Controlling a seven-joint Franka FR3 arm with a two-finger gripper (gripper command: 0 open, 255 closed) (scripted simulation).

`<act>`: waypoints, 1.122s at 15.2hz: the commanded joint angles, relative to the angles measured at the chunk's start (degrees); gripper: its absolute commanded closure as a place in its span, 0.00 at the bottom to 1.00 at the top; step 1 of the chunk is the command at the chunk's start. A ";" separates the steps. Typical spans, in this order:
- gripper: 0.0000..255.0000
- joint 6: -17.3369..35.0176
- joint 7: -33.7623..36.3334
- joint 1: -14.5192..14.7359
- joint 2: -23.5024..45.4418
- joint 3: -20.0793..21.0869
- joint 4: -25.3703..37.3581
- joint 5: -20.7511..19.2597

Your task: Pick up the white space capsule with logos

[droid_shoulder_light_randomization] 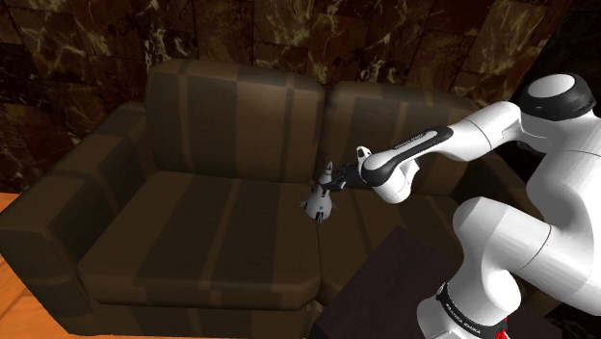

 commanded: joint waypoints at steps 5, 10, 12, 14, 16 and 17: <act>1.00 0.03 -0.03 0.08 -0.06 -0.10 0.02 0.02; 1.00 -1.01 0.84 -1.33 1.39 1.61 -0.54 0.32; 1.00 -2.08 1.80 -2.79 2.88 3.52 -1.08 0.70; 1.00 -3.21 2.77 -4.37 4.32 5.54 -1.56 1.04; 1.00 -4.39 3.76 -6.08 5.70 7.68 -1.99 1.36; 1.00 -5.00 4.25 -6.98 6.36 8.79 -2.18 1.50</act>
